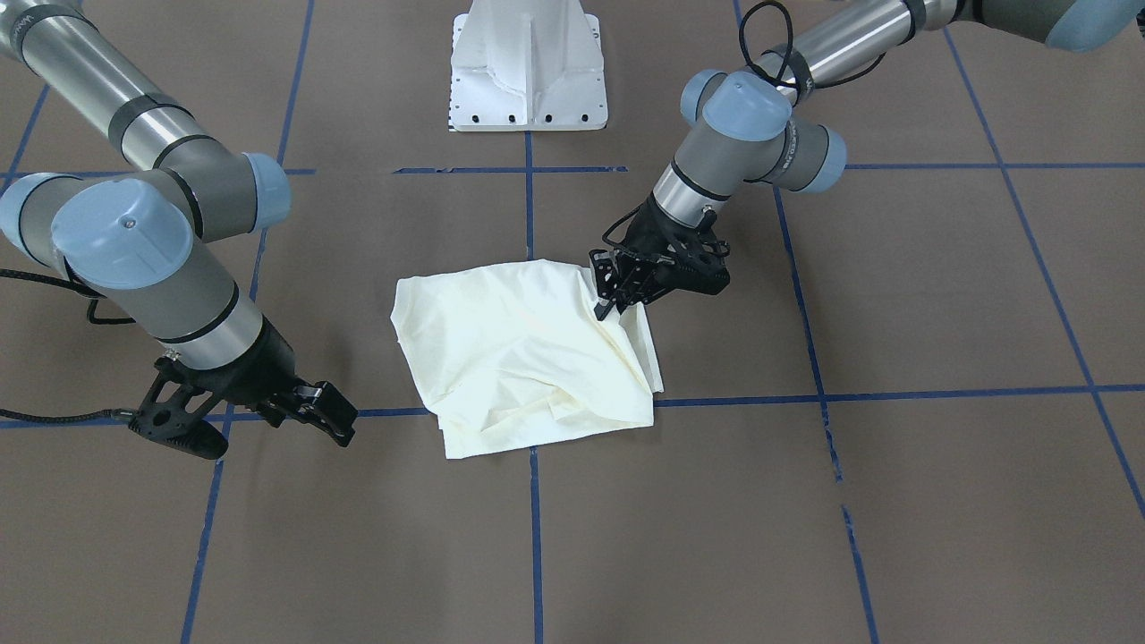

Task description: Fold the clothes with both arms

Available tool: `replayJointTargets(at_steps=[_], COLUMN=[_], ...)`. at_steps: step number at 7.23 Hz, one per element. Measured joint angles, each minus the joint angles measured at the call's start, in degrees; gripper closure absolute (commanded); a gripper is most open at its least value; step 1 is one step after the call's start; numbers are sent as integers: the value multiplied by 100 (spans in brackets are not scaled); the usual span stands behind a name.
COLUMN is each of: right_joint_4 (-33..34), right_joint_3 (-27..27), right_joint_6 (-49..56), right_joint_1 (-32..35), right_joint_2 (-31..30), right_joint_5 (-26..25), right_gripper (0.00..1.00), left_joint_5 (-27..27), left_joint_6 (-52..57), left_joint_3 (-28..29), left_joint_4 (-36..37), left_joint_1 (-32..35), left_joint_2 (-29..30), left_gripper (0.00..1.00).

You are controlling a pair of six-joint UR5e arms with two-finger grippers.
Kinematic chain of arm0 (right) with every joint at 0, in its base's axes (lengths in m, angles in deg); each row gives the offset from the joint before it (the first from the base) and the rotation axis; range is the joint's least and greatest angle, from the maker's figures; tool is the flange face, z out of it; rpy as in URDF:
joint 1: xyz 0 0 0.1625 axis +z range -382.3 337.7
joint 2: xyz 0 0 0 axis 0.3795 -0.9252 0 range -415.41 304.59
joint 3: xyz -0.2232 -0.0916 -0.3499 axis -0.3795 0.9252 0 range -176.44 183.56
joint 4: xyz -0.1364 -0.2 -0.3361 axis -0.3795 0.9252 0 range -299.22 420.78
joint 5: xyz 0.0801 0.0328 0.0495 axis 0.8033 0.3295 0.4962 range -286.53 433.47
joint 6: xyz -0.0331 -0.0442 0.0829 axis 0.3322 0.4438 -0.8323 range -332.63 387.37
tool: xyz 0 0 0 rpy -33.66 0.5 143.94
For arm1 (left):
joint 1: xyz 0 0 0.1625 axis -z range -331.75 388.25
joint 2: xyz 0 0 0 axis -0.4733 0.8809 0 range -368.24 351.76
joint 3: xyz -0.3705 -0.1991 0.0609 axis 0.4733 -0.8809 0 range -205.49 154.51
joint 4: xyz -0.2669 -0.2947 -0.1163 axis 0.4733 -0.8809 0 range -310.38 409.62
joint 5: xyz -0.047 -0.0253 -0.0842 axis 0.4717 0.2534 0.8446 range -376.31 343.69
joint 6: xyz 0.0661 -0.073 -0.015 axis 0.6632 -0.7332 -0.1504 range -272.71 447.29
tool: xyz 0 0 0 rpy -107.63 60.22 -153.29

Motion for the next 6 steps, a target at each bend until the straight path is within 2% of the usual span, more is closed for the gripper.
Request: replayJointTargets(at_steps=[2, 6], right_joint_4=[0, 55], right_joint_3=[-71, -159], right_joint_6=[-16, -44], right_joint_1=[5, 67], right_joint_2=[-7, 0], right_joint_5=[-3, 19], right_gripper=[0, 0], left_joint_5=[-108, -294], left_joint_6=[-19, -528], left_joint_3=[-473, -668], left_joint_4=[220, 537], left_joint_1=[-267, -958], left_joint_2=[-409, -393], left_gripper=[100, 100])
